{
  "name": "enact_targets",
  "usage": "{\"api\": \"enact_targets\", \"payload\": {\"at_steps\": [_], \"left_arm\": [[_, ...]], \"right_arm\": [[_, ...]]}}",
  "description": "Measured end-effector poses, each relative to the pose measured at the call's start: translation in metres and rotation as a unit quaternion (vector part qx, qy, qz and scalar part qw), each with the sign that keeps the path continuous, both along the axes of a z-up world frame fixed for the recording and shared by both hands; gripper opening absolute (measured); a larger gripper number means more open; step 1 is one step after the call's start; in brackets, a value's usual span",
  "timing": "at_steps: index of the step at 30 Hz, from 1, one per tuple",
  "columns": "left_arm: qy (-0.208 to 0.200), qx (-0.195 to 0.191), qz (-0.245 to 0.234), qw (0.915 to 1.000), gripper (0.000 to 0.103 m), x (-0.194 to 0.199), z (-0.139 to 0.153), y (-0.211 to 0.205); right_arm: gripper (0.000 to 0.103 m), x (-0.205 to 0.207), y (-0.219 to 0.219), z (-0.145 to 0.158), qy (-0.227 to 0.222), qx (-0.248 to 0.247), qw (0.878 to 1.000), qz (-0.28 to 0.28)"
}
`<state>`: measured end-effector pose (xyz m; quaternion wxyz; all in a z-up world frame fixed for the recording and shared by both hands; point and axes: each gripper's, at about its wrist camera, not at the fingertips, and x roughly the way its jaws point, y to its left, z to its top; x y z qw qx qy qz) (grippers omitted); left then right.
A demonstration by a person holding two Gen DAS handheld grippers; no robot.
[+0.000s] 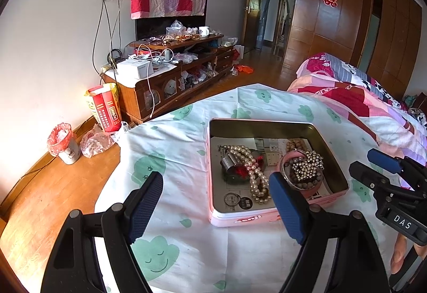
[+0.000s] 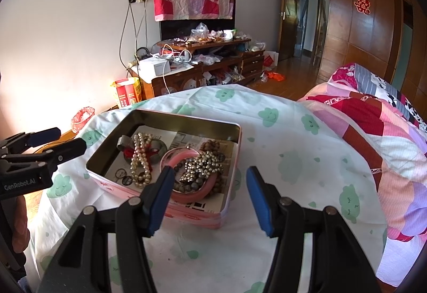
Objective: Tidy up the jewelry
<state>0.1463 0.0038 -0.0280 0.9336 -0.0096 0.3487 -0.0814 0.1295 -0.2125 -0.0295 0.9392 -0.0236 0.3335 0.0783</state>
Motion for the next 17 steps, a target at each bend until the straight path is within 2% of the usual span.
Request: {"api": "enact_targets", "payload": {"at_steps": [9,15,17], "left_arm": [[0.002,0.012,0.007,0.9999,0.081,0.002,-0.003,-0.002],[-0.015,0.028,0.008,0.9995,0.082,-0.002,-0.003,-0.005],[-0.013,0.022,0.005,0.9997,0.082,-0.002,-0.003,-0.004]], "right_arm": [[0.059,0.001,-0.002,0.001,0.001,0.0,1.0,-0.002],[0.059,0.004,-0.009,-0.003,0.007,-0.004,1.0,-0.007],[0.059,0.008,-0.015,-0.007,0.012,-0.009,1.0,-0.013]]}}
